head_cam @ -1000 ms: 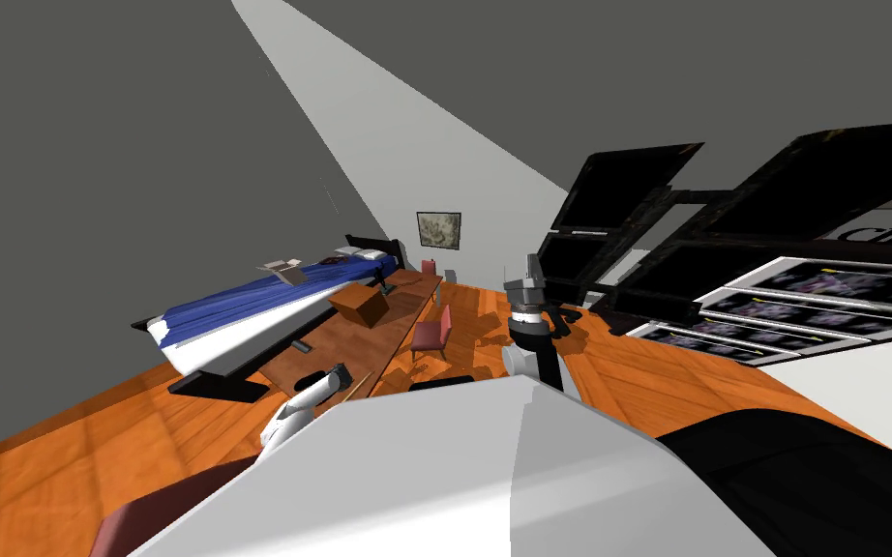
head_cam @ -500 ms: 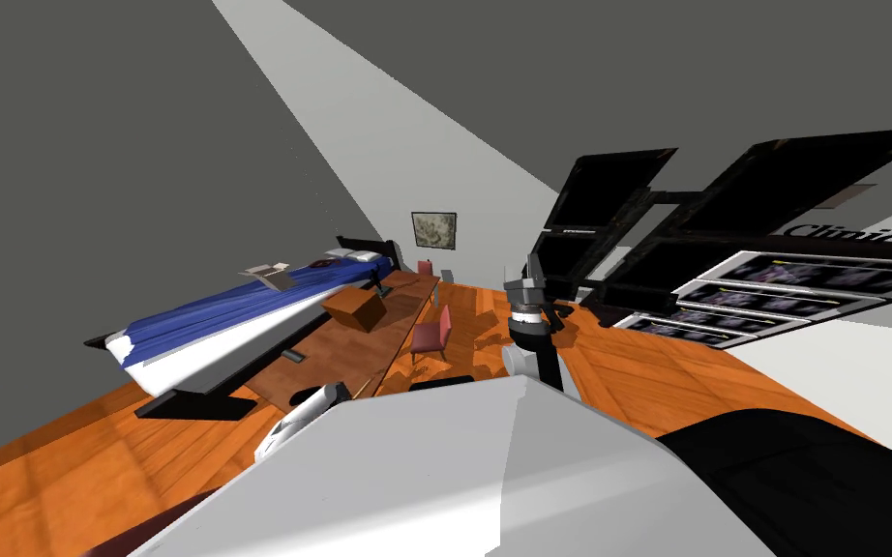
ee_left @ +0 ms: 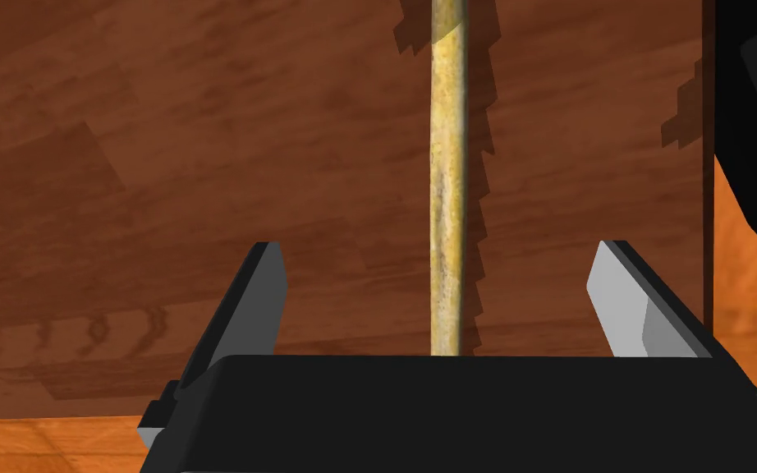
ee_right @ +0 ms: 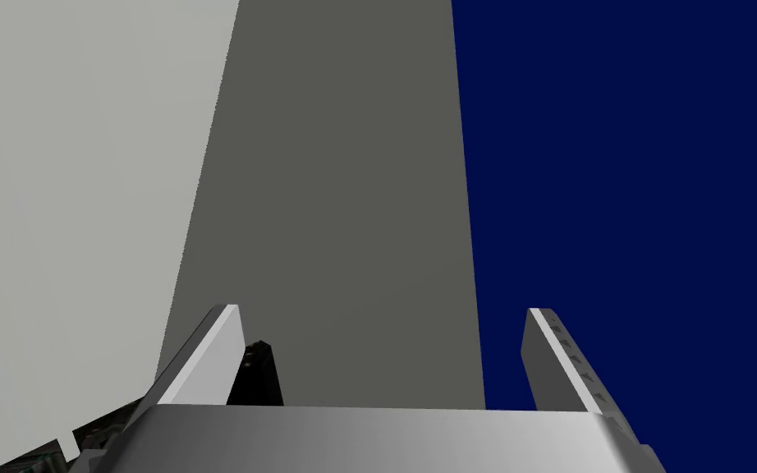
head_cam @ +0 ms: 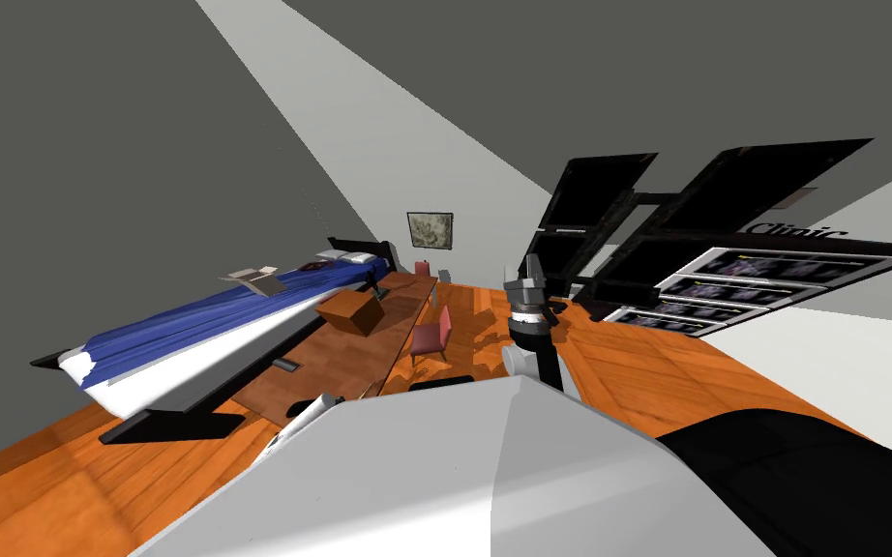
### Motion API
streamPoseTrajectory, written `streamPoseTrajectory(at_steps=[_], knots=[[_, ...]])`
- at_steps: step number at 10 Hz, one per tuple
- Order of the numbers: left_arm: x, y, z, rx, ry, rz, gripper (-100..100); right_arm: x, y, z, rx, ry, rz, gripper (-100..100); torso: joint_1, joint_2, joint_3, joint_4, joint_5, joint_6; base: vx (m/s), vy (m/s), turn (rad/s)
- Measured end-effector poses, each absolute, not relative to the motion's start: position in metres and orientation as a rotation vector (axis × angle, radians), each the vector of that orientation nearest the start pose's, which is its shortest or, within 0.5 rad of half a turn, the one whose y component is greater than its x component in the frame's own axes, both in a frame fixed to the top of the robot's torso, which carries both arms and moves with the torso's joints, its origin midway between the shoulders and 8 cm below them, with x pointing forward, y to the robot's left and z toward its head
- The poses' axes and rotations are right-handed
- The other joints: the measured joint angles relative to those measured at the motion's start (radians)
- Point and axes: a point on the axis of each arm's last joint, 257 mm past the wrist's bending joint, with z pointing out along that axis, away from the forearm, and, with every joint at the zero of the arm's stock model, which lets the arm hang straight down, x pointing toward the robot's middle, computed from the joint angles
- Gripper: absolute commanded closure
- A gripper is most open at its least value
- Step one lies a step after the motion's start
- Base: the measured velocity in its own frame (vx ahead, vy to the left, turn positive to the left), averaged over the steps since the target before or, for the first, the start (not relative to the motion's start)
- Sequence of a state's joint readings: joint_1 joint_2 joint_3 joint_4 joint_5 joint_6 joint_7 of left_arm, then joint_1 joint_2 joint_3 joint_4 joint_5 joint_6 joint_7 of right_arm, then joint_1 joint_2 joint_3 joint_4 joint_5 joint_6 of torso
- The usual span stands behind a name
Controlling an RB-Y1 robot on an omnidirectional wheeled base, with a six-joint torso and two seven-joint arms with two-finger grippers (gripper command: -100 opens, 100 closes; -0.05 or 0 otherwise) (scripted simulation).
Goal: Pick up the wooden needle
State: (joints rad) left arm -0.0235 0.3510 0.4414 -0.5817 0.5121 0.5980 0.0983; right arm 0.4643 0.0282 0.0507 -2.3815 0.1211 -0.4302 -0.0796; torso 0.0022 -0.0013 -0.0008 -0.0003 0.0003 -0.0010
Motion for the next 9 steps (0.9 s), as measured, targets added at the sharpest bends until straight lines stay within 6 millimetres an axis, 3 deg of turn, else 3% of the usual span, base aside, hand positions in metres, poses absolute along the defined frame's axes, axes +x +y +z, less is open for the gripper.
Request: streamPoseTrajectory(at_steps=[2,5,6,7,9], knots=[[0.169,0.471,-0.631,-2.885,0.901,-0.164,-100,0.339,-0.248,0.067,0.59,0.592,1.369,0,0.001,0.0,0.0,0.0,0.0,0.0,0.015,0.068,-0.07],[0.154,0.465,-0.635,-2.941,0.868,-0.132,-100,0.339,-0.248,0.067,0.59,0.592,1.369,0,-0.001,0.001,0.0,0.0,0.0,0.0,0.009,0.027,-0.017],[0.153,0.465,-0.635,-2.942,0.869,-0.131,0,0.339,-0.248,0.067,0.59,0.592,1.369,0,-0.002,0.001,0.0,0.0,-0.001,0.0,0.0,0.0,0.0],[0.153,0.465,-0.635,-2.941,0.869,-0.131,-100,0.339,-0.248,0.067,0.59,0.592,1.369,0,-0.003,0.001,0.001,0.0,-0.001,0.0,-0.029,0.047,-0.165],[0.153,0.453,-0.642,-2.952,0.834,-0.127,-100,0.339,-0.248,0.067,0.59,0.592,1.369,0,0.002,0.004,0.002,0.001,0.0,0.0,-0.051,0.087,-0.134]])
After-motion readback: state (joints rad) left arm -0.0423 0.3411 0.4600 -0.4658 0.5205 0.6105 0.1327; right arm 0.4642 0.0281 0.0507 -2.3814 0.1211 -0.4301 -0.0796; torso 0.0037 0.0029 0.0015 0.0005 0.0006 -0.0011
